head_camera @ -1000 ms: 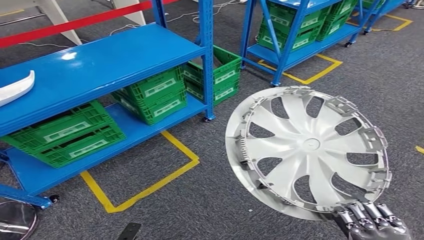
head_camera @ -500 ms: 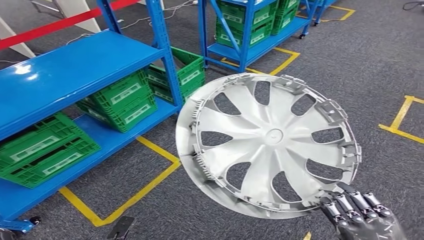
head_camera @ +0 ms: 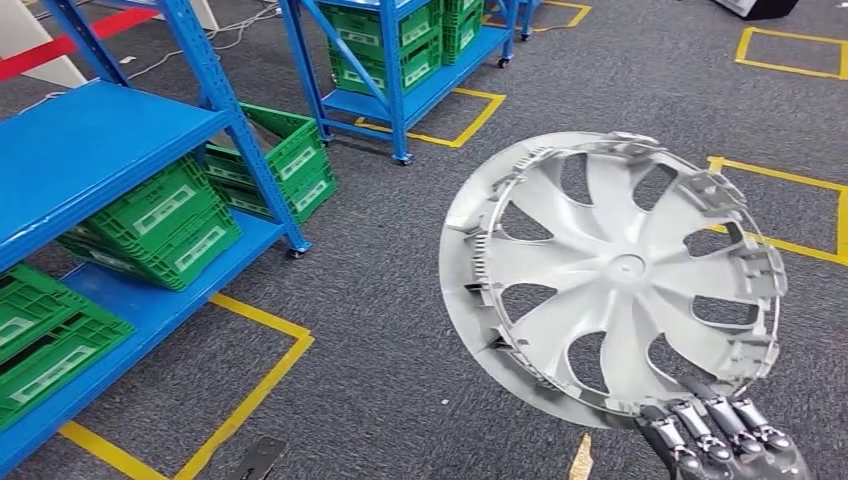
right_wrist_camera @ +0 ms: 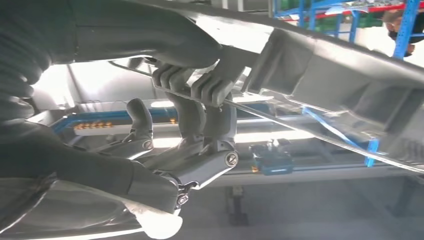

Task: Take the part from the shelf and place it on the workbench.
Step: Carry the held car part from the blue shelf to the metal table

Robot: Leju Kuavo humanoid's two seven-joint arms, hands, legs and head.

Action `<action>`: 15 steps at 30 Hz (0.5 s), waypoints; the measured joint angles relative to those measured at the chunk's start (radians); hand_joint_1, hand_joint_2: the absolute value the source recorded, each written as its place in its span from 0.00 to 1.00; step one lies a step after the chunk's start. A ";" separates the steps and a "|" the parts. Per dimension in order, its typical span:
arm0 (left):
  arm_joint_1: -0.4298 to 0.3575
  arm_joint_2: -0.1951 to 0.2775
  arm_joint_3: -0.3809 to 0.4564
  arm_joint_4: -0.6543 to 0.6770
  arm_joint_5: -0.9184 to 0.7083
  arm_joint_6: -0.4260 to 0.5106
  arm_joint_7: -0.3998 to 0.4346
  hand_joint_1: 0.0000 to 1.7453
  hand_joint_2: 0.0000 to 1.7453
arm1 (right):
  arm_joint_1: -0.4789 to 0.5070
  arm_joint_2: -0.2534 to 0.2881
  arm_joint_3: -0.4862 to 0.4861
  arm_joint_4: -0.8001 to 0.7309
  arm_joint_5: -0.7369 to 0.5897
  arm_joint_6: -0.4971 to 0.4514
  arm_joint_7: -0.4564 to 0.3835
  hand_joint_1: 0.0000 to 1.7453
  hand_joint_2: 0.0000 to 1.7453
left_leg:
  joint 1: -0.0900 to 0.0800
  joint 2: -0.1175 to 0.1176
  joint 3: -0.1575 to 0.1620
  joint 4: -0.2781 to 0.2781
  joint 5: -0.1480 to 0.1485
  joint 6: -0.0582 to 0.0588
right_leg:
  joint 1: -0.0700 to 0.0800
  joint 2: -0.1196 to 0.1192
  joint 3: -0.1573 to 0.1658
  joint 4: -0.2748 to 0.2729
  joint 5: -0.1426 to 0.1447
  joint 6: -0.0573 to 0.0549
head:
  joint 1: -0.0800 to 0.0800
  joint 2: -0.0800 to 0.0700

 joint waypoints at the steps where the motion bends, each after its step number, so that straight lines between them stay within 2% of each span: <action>1: 0.001 0.002 -0.003 0.000 0.000 0.002 0.000 0.00 1.00 | 0.019 0.008 -0.010 -0.014 0.000 0.000 -0.012 1.00 1.00 | 0.001 0.013 0.001 -0.004 0.003 0.005 | -0.002 0.007 -0.005 0.001 0.001 0.006 | -0.001 0.000; 2: 0.001 0.003 -0.004 0.000 0.001 0.003 0.000 0.00 1.00 | 0.035 0.015 -0.018 -0.027 0.000 0.000 -0.019 1.00 1.00 | 0.002 0.026 0.003 -0.010 0.007 0.012 | -0.001 -0.003 -0.013 0.009 -0.005 0.010 | 0.001 0.000; 3: 0.000 0.004 -0.006 0.000 0.003 0.002 0.000 0.00 1.00 | 0.045 0.021 -0.026 -0.038 0.000 0.000 -0.024 1.00 1.00 | 0.004 0.041 0.005 -0.017 0.011 0.018 | 0.000 -0.026 -0.029 0.034 -0.022 0.015 | 0.005 0.000; 5: 0.000 0.007 -0.006 0.000 0.015 -0.005 -0.007 0.00 1.00 | 0.061 0.029 -0.040 -0.054 0.000 0.000 -0.030 1.00 1.00 | 0.003 0.072 0.007 -0.023 0.014 0.025 | 0.002 -0.088 -0.083 0.145 -0.083 0.023 | 0.011 0.000; 6: 0.001 0.008 -0.006 0.000 0.024 -0.008 -0.015 0.00 1.00 | 0.068 0.032 -0.045 -0.060 0.000 0.000 -0.033 1.00 1.00 | 0.001 0.087 0.006 -0.023 0.013 0.026 | 0.000 -0.104 -0.114 0.213 -0.112 0.027 | 0.012 0.000; 7: 0.002 0.009 -0.005 0.000 0.032 -0.010 -0.022 0.00 1.00 | 0.078 0.036 -0.050 -0.066 0.000 0.000 -0.035 1.00 1.00 | 0.000 0.103 0.006 -0.023 0.012 0.027 | -0.002 -0.112 -0.136 0.262 -0.128 0.031 | 0.011 0.000; 8: 0.002 0.010 -0.003 0.000 0.038 -0.009 -0.030 0.00 1.00 | 0.088 0.041 -0.055 -0.073 0.000 0.000 -0.036 1.00 1.00 | 0.000 0.117 0.007 -0.022 0.011 0.027 | -0.005 -0.116 -0.141 0.279 -0.126 0.034 | 0.011 0.000; 9: 0.001 0.010 -0.002 0.000 0.043 -0.005 -0.036 0.00 1.00 | 0.095 0.045 -0.059 -0.081 0.000 0.000 -0.035 1.00 1.00 | -0.001 0.131 0.008 -0.022 0.009 0.025 | -0.008 -0.120 -0.126 0.256 -0.107 0.037 | 0.011 0.000; 10: 0.000 0.010 -0.001 0.000 0.045 0.000 -0.039 0.00 1.00 | 0.099 0.049 -0.063 -0.089 0.000 0.000 -0.035 1.00 1.00 | 0.000 0.144 0.010 -0.022 0.007 0.022 | -0.011 -0.129 -0.094 0.201 -0.077 0.039 | 0.012 0.000; 12: -0.004 0.011 -0.001 0.000 0.043 0.010 -0.042 0.00 1.00 | 0.100 0.058 -0.068 -0.105 0.000 0.000 -0.033 1.00 1.00 | -0.004 0.166 0.015 -0.019 -0.001 0.012 | -0.011 -0.172 -0.015 0.065 -0.032 0.037 | 0.012 0.000; 13: -0.007 0.011 -0.001 0.000 0.039 0.014 -0.043 0.00 1.00 | 0.098 0.063 -0.069 -0.111 0.000 0.000 -0.033 1.00 1.00 | -0.006 0.174 0.016 -0.017 -0.004 0.006 | -0.008 -0.188 0.010 0.023 -0.023 0.032 | 0.011 0.000; 14: -0.010 0.012 -0.001 0.000 0.034 0.018 -0.045 0.00 1.00 | 0.096 0.068 -0.069 -0.115 0.000 0.000 -0.033 1.00 1.00 | -0.009 0.183 0.017 -0.015 -0.005 0.001 | -0.005 -0.196 0.021 0.003 -0.023 0.026 | 0.010 0.000; 15: -0.015 0.011 -0.001 0.000 0.029 0.021 -0.046 0.00 1.00 | 0.093 0.072 -0.070 -0.117 0.000 0.000 -0.033 1.00 1.00 | -0.009 0.193 0.018 -0.014 -0.006 -0.004 | -0.001 -0.186 0.022 0.001 -0.024 0.018 | 0.009 0.000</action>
